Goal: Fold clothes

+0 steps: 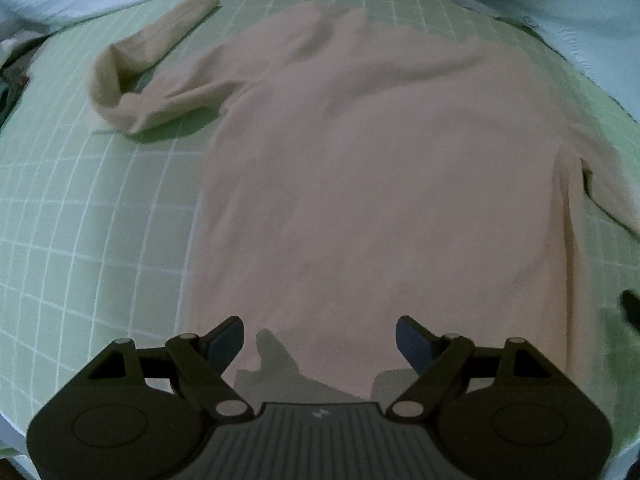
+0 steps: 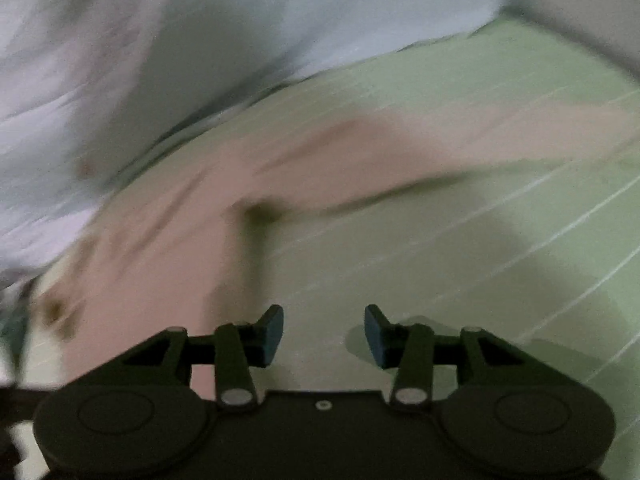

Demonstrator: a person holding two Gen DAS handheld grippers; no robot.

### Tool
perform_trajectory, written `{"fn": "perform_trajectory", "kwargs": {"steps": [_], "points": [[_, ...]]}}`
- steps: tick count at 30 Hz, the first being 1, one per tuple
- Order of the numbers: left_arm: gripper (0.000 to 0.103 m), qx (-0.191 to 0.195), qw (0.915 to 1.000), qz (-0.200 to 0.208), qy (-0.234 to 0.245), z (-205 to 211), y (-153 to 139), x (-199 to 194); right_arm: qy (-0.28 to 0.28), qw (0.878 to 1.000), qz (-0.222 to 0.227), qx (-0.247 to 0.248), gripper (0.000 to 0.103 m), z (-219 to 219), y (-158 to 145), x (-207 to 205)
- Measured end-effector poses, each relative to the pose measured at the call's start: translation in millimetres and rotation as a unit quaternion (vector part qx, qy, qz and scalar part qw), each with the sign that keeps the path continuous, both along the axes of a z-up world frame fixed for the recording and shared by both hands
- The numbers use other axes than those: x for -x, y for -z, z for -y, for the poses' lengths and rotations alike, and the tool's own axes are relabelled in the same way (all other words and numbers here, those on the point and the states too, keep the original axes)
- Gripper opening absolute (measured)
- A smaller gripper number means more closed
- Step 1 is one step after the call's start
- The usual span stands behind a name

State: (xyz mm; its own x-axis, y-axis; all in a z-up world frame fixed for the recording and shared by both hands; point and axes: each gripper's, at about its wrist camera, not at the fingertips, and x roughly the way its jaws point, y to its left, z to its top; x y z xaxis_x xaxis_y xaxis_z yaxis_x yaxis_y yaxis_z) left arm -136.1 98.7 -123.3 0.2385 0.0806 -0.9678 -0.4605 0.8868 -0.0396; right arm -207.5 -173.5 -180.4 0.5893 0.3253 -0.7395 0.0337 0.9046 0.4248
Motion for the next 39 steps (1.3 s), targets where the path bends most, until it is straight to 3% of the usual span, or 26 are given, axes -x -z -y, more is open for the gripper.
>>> {"fn": "perform_trajectory", "kwargs": {"steps": [2, 5, 6, 7, 9, 13, 15, 18, 20, 21, 22, 26, 28, 33, 39], "points": [[0.084, 0.004, 1.0, 0.001, -0.001, -2.4, 1.1, 12.9, -0.032, 0.999, -0.003, 0.016, 0.056, -19.7, 0.6, 7.3], [0.084, 0.011, 0.9999, -0.005, -0.001, -6.5, 6.2, 28.0, -0.044, 0.998, -0.009, 0.045, 0.055, -36.5, 4.2, 14.3], [0.084, 0.014, 0.9999, -0.007, -0.001, -7.5, 8.2, 32.8, -0.042, 0.998, -0.012, 0.052, 0.047, -38.5, 6.5, 16.8], [0.084, 0.016, 0.9998, -0.008, -0.001, -7.3, 9.5, 37.5, -0.039, 0.997, -0.017, 0.058, 0.029, -39.1, 8.8, 19.1], [0.084, 0.019, 0.9998, -0.01, -0.001, -7.0, 12.9, 45.0, -0.026, 0.998, -0.017, 0.063, 0.006, -33.8, 9.2, 27.8], [0.084, 0.028, 0.9995, -0.013, -0.006, -8.8, 21.4, 57.7, 0.001, 0.999, 0.003, 0.051, 0.006, -22.0, -1.1, 48.8], [0.084, 0.034, 0.9993, -0.012, -0.007, -8.7, 25.0, 61.9, 0.001, 0.998, 0.004, 0.069, 0.006, -22.3, -4.4, 56.7], [0.086, 0.027, 0.9996, -0.012, 0.003, -4.9, 25.6, 62.5, 0.011, 0.994, -0.044, 0.102, 0.015, -21.7, 6.7, 58.9], [0.086, 0.023, 0.9996, -0.014, 0.01, -3.2, 25.4, 62.0, 0.021, 0.993, -0.045, 0.106, 0.023, -19.4, 7.1, 62.2], [0.086, 0.023, 0.9996, -0.013, 0.014, -3.0, 24.8, 62.7, 0.025, 0.992, -0.047, 0.112, 0.029, -19.3, 5.7, 63.4], [0.086, 0.024, 0.9995, -0.012, 0.016, -3.7, 24.1, 63.9, 0.031, 0.99, -0.051, 0.125, 0.042, -20.2, 4.3, 64.0], [0.086, 0.036, 0.9993, 0.0, 0.013, -16.4, 16.9, 72.2, 0.049, 0.984, -0.061, 0.16, 0.06, -28.2, 1.7, 64.8], [0.086, 0.024, 0.9996, 0.008, 0.008, -22.3, 8.8, 77.6, 0.054, 0.981, -0.057, 0.175, 0.086, -35.7, -1.3, 65.8], [0.086, 0.002, 0.9991, 0.037, -0.02, -57.7, -13.1, 92.1, 0.041, 0.976, -0.011, 0.212, 0.102, -69.4, -12.9, 61.6], [0.089, -0.023, 0.9967, 0.055, -0.056, -105.8, -21.4, 105.3, 0.0, 0.976, 0.016, 0.219, 0.102, -120.0, -12.6, 41.8]]}}
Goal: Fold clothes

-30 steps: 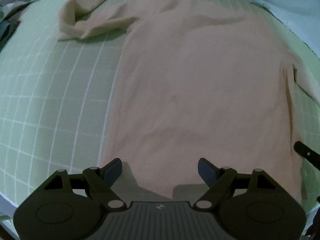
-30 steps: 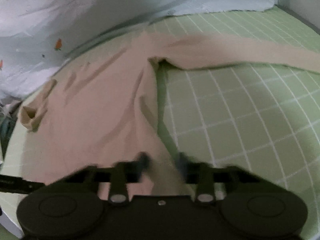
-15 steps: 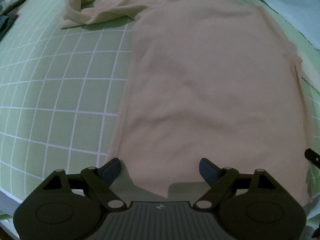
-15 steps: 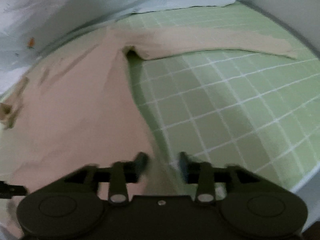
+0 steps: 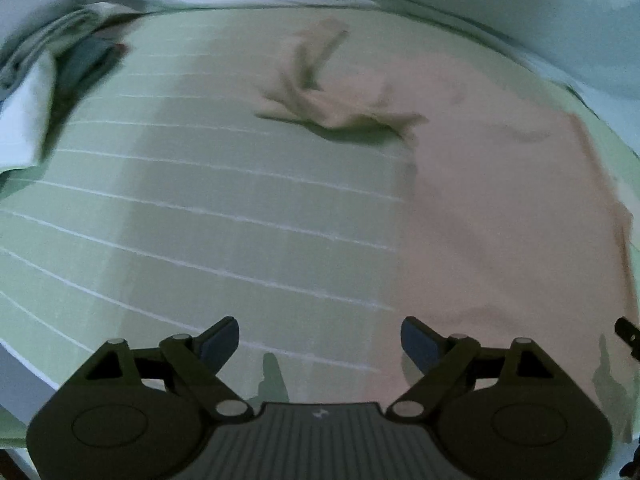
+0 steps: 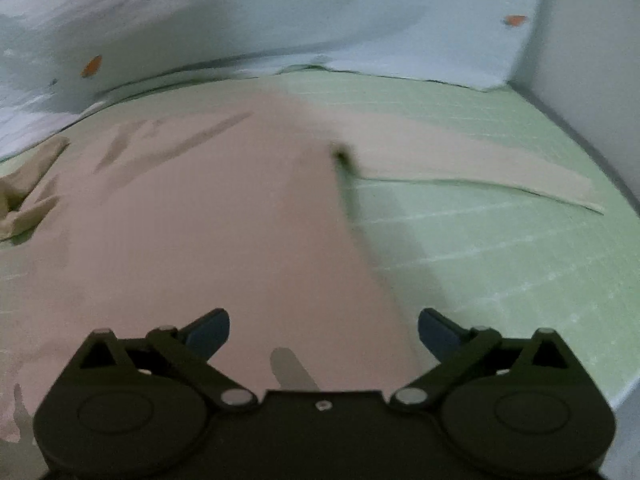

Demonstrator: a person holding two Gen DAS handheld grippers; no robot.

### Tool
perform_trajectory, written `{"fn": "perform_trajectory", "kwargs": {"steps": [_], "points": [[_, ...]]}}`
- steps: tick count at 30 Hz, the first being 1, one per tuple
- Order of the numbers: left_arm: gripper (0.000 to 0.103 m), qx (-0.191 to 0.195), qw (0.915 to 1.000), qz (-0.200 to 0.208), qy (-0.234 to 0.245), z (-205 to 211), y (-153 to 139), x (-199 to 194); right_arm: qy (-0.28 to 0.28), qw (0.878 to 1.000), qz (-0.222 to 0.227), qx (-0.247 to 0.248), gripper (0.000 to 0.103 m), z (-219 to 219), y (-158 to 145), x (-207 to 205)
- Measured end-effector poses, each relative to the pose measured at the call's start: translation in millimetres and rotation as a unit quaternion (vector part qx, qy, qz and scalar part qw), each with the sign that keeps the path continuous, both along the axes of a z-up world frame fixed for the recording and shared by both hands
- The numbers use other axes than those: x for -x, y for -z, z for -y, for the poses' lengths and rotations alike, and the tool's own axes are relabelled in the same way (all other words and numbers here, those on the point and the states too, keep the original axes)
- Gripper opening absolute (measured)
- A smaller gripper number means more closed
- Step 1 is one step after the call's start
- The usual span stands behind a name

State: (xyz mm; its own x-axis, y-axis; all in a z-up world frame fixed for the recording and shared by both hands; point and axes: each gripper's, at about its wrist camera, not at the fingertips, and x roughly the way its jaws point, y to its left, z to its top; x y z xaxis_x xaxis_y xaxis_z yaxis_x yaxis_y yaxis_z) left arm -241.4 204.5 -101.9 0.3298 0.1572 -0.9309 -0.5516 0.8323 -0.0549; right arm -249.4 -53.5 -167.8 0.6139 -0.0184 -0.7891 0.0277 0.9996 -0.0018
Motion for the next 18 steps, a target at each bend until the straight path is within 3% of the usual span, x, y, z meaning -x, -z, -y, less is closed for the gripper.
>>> {"fn": "perform_trajectory", "kwargs": {"steps": [4, 11, 18], "points": [[0.089, 0.001, 1.0, 0.003, -0.009, -36.0, 3.7, -3.7, -0.014, 1.0, -0.009, -0.008, 0.102, -31.7, 8.5, -16.1], [0.089, -0.01, 0.9991, 0.037, -0.017, -103.6, -6.0, -14.7, 0.021, 1.0, -0.014, -0.013, 0.103, -72.3, 32.1, -59.5], [0.09, 0.015, 0.9958, 0.083, -0.036, -172.8, -11.0, -72.5, 0.073, 0.996, 0.044, 0.001, 0.103, -86.4, 40.6, -99.4]]}}
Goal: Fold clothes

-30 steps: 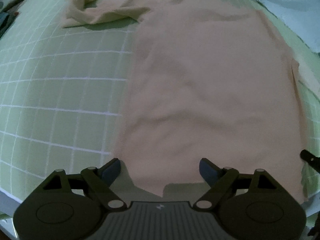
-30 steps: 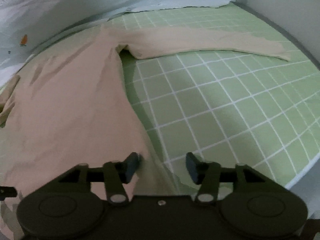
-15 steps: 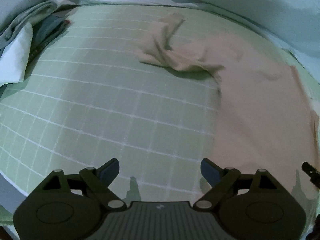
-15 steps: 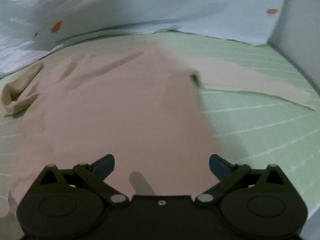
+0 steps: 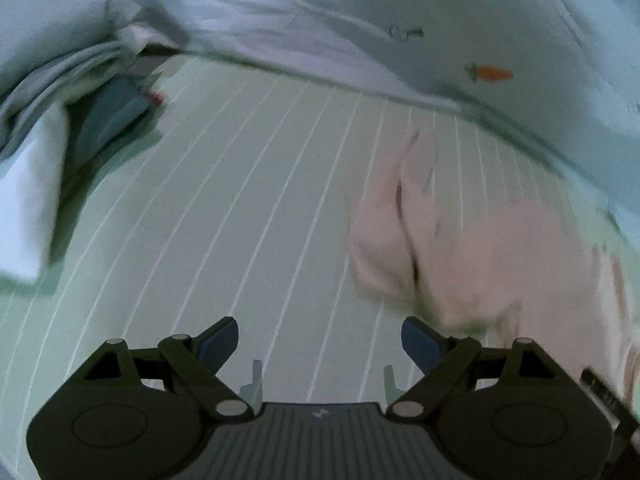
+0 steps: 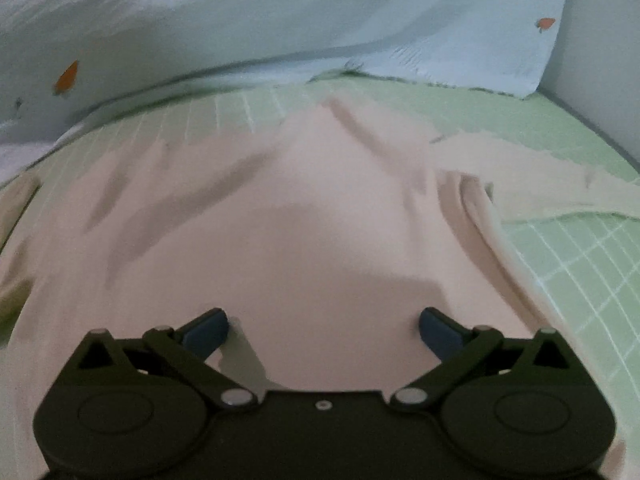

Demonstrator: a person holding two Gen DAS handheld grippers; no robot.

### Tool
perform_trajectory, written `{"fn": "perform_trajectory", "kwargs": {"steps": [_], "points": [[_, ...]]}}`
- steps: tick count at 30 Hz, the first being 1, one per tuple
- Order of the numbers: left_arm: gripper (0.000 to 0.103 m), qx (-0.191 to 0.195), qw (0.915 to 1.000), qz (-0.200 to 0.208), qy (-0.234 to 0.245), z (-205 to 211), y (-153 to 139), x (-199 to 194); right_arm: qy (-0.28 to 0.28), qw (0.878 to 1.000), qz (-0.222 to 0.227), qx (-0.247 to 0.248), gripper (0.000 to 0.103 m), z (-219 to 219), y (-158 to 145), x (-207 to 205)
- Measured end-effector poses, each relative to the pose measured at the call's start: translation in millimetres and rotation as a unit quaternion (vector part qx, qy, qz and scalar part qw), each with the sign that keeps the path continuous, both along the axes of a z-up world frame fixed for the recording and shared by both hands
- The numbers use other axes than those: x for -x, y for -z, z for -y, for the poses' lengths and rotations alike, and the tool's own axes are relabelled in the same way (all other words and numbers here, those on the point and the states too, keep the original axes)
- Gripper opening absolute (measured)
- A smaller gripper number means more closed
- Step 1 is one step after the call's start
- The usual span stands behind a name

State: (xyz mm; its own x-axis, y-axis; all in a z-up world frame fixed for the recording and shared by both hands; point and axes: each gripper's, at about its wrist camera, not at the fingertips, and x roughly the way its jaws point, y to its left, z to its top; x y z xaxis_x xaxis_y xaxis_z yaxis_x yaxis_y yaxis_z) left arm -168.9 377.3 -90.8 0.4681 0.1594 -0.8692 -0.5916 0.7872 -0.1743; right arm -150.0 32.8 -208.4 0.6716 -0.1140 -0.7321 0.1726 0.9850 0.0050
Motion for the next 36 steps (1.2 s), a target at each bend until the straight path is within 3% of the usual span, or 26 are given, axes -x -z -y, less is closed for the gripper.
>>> {"fn": "perform_trajectory", "kwargs": {"steps": [5, 12, 15, 17, 19, 24, 27, 31, 36], "points": [[0.09, 0.012, 0.9995, 0.016, 0.026, -17.8, 14.5, -63.3, 0.006, 0.998, 0.06, 0.016, 0.103, -1.2, 10.1, 5.0], [0.088, 0.011, 0.9985, 0.005, 0.054, -5.6, 44.4, -132.8, 0.005, 0.998, 0.064, 0.02, 0.103, -1.5, 9.4, 3.0], [0.064, 0.005, 0.9984, -0.01, 0.056, 0.4, 56.2, -143.2, 0.004, 0.998, 0.064, 0.019, 0.103, -1.4, 10.2, 1.3], [0.032, 0.001, 0.9986, -0.019, 0.05, 1.6, 60.8, -143.1, 0.004, 0.998, 0.064, 0.019, 0.103, -0.9, 10.9, 1.6], [0.011, -0.002, 0.9993, -0.011, 0.037, 0.6, 56.9, -129.7, 0.004, 0.998, 0.064, 0.019, 0.103, -0.6, 11.5, 1.9], [0.007, -0.025, 0.999, 0.02, -0.032, -12.8, 29.9, -73.8, 0.004, 0.998, 0.065, 0.018, 0.103, -1.3, 11.5, 2.0], [0.007, -0.045, 0.9942, 0.036, -0.09, -18.9, 13.4, -19.1, 0.003, 0.998, 0.065, 0.018, 0.103, -1.2, 11.4, 2.1], [0.007, -0.054, 0.9875, 0.029, -0.145, -18.9, 8.0, 51.5, 0.003, 0.998, 0.065, 0.017, 0.103, -1.3, 11.4, 2.4], [0.007, -0.007, 0.9814, -0.016, -0.191, -14.8, 28.6, 117.9, 0.002, 0.998, 0.065, 0.017, 0.103, -1.4, 11.5, 2.4]]}}
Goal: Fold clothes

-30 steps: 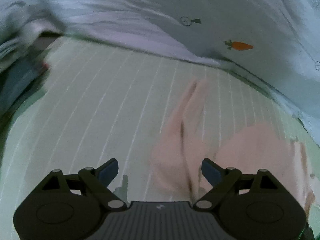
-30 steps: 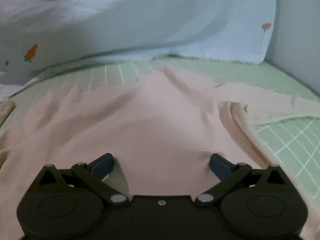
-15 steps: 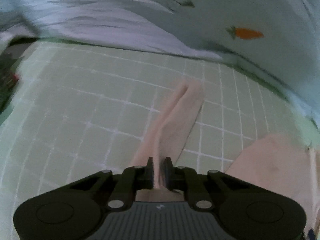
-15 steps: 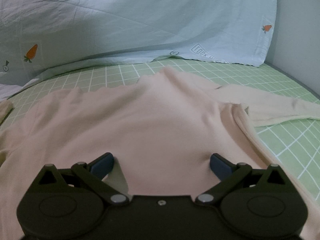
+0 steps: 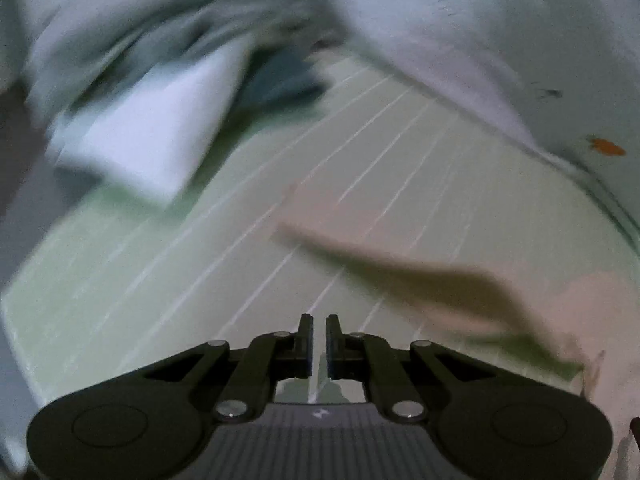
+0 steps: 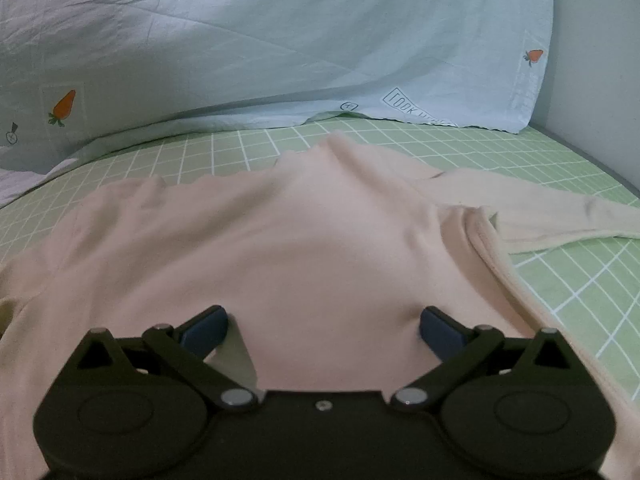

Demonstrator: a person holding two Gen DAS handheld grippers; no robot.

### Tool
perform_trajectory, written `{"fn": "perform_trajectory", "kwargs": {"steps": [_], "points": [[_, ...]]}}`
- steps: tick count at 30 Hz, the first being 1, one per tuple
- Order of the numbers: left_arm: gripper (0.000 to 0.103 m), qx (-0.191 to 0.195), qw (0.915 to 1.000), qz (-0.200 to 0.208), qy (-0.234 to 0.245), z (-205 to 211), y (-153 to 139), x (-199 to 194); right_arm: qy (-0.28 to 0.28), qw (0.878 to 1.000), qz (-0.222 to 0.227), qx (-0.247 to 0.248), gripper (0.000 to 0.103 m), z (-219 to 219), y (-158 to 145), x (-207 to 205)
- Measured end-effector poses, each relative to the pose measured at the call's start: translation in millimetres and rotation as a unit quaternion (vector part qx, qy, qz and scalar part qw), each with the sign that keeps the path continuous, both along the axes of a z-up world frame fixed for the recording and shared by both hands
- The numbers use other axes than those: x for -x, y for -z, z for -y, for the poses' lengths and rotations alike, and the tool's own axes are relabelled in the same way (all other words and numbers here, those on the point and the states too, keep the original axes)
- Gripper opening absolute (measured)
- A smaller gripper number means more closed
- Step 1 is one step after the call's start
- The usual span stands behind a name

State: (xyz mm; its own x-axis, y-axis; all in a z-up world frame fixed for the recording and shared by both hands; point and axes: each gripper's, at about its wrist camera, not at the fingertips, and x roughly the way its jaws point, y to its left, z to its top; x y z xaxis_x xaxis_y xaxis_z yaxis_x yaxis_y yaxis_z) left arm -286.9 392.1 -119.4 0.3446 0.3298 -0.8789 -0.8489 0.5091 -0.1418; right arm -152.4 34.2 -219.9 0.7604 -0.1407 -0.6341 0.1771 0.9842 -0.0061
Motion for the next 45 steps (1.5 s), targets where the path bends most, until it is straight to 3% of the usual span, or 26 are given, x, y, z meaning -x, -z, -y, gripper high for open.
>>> {"fn": "perform_trajectory", "kwargs": {"steps": [4, 8, 11, 17, 24, 27, 29, 31, 35, 40, 45], "points": [[0.024, 0.012, 0.9998, 0.011, -0.014, 2.3, -0.3, 27.1, 0.001, 1.0, 0.0, 0.0, 0.103, -0.8, 0.2, -0.4], [0.047, 0.0, 0.9998, 0.017, -0.006, 3.0, -4.8, 25.2, 0.001, 1.0, 0.0, 0.0, 0.103, -0.9, 0.3, -0.5], [0.057, 0.01, 0.9991, 0.04, -0.003, -3.5, -7.2, 17.3, 0.001, 1.0, 0.0, 0.0, 0.103, -0.7, 0.3, -0.5], [0.073, 0.03, 0.9954, 0.083, -0.037, -35.8, -4.0, -9.4, 0.0, 1.0, 0.0, 0.0, 0.103, -0.7, 0.3, -0.6], [0.073, 0.109, 0.9815, 0.101, -0.121, -83.0, 27.8, -37.8, 0.0, 1.0, 0.0, 0.001, 0.103, -1.2, 0.4, -0.7], [0.067, 0.124, 0.9765, 0.114, -0.134, -90.8, 37.4, -46.6, 0.001, 1.0, 0.0, 0.002, 0.103, -1.9, 0.6, -0.7], [0.021, 0.111, 0.9776, 0.116, -0.136, -91.1, 37.5, -52.9, 0.001, 1.0, -0.001, 0.003, 0.103, -2.6, 0.6, -1.4], [0.003, 0.093, 0.9815, 0.109, -0.127, -91.7, 36.1, -62.0, 0.001, 1.0, -0.001, 0.004, 0.103, -2.9, 0.6, -1.7], [0.002, 0.064, 0.9818, 0.14, -0.112, -89.7, 18.7, -68.1, 0.0, 1.0, -0.001, 0.003, 0.103, -2.4, 0.4, -1.7], [0.002, 0.003, 0.9775, 0.197, -0.077, -70.9, -32.0, -54.1, 0.0, 1.0, -0.001, 0.002, 0.103, -1.6, 0.5, -1.8], [0.002, -0.058, 0.9552, 0.285, -0.053, -31.0, -81.4, -1.9, -0.001, 1.0, 0.0, 0.001, 0.103, -1.4, 0.9, -1.7]]}}
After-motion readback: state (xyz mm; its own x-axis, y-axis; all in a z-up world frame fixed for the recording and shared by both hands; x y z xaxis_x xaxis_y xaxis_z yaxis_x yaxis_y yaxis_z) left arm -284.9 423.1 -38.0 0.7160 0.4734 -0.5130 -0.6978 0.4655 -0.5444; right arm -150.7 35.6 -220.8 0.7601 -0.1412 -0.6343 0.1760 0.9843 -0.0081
